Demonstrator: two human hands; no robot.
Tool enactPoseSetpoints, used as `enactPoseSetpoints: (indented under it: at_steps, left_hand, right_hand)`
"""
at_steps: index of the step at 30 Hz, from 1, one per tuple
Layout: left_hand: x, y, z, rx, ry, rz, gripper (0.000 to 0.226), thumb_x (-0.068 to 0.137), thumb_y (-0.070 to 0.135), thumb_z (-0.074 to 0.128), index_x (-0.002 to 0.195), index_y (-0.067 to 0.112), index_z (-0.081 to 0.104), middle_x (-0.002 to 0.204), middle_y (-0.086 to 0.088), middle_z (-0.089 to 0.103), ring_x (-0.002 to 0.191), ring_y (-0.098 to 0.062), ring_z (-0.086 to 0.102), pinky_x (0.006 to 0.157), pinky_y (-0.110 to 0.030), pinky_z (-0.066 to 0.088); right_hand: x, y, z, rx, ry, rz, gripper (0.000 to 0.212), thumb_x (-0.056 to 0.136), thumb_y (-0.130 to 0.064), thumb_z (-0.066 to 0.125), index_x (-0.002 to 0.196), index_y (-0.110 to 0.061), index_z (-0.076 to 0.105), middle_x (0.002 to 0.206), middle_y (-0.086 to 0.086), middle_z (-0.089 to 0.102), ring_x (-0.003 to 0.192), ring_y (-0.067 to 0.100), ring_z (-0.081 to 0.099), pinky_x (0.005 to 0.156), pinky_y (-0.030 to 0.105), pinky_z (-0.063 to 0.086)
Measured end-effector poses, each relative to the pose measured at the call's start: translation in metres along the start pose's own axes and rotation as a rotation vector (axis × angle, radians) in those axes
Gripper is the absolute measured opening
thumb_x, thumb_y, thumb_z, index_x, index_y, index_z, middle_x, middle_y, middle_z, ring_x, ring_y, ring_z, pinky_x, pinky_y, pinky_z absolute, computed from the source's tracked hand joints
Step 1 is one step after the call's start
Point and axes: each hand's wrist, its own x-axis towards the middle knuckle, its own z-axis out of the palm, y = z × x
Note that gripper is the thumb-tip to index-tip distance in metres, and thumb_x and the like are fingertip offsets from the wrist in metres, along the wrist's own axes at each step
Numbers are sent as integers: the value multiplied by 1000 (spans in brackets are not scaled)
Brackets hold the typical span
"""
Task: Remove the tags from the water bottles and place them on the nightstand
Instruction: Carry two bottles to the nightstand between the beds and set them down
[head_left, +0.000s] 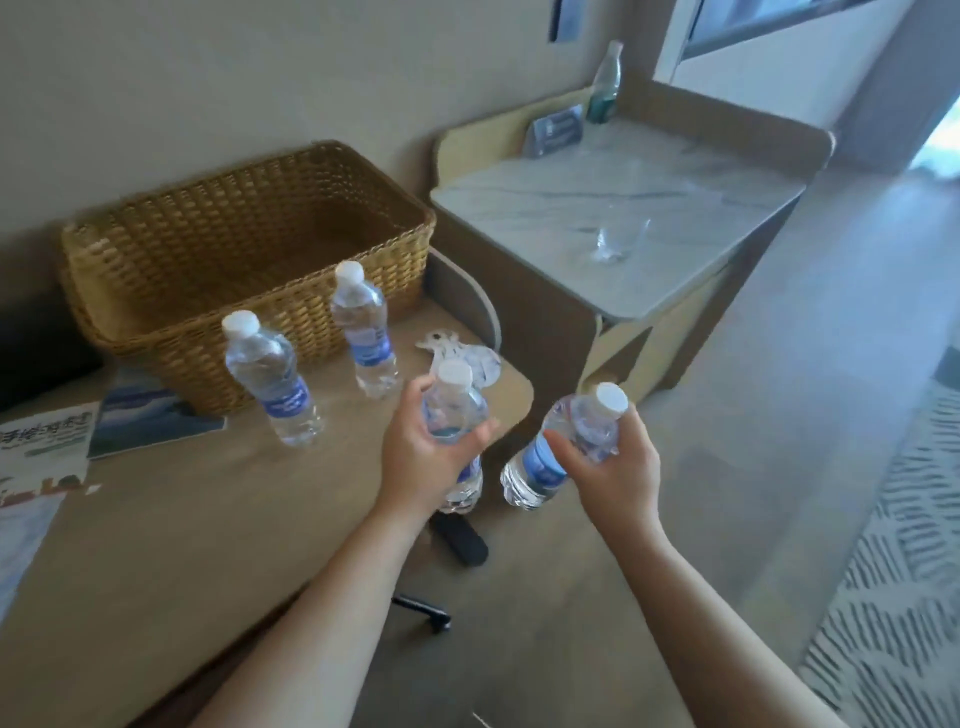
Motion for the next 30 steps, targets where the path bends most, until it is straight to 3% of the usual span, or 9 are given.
enactPoseSetpoints:
  at_steps: [5,8,10,12,16,20,23,26,30]
  left_hand:
    - [-7,44,130,-42,-188,52,53,67,41,83,106,44,47,107,12,64,98,-1,63,83,-21,52]
    - [-12,67,206,-101,-352,25,57,69,29,86,115,24,51,110,0,65,103,-13,65,92,-44,53]
    - [-16,82,254,-114,-443,35,63,65,33,86,116,17,51,111,-6,66,103,-19,66,93,-50,51]
    - [-20,97,301,-117,-521,46,65,60,42,84,113,21,53,108,-3,68,99,-15,67,91,-49,52]
    - [-25,115,386,-86,-656,102,62,59,47,82,110,29,53,105,7,67,99,-11,66,90,-44,54]
    - [-20,124,470,-60,-782,123,64,61,43,85,115,29,53,111,4,65,102,-12,64,91,-45,53]
    - [-10,127,538,-72,-850,124,63,64,33,87,116,25,53,107,5,66,98,-10,65,90,-43,53]
    - [9,133,609,-67,-896,144,64,64,35,86,117,26,53,106,9,67,93,2,64,86,-27,55]
    - [51,151,703,-72,-976,131,63,63,38,86,115,33,51,103,15,66,92,3,64,86,-31,55]
  right_hand:
    - [29,48,-124,8,125,63,53,66,-39,83,111,-22,60,101,-4,68,94,14,65,82,36,55]
    - [39,76,-192,3,223,111,58,62,-41,83,112,-24,60,101,-4,68,93,14,66,84,34,54]
    - [42,93,-232,-7,293,137,61,61,-46,81,115,-31,57,103,-10,68,95,7,65,83,23,52]
    - [46,109,-270,-18,368,153,65,59,-51,78,117,-34,55,104,-15,66,95,1,63,81,15,49]
    - [55,143,-336,-42,480,185,59,64,-45,80,115,-30,56,103,-8,66,96,6,64,81,18,49]
    - [73,177,-392,-123,578,225,55,67,-34,84,115,-25,57,102,-8,66,92,-4,61,74,2,41]
    - [101,206,-429,-167,614,265,57,68,-32,84,117,-18,58,104,-3,66,96,4,61,81,12,46]
    - [141,237,-463,-223,643,294,61,69,-32,83,121,-15,57,109,1,64,101,14,60,89,25,48]
    - [211,271,-512,-251,690,346,51,69,-29,84,112,-20,58,101,-2,64,94,9,61,77,9,44]
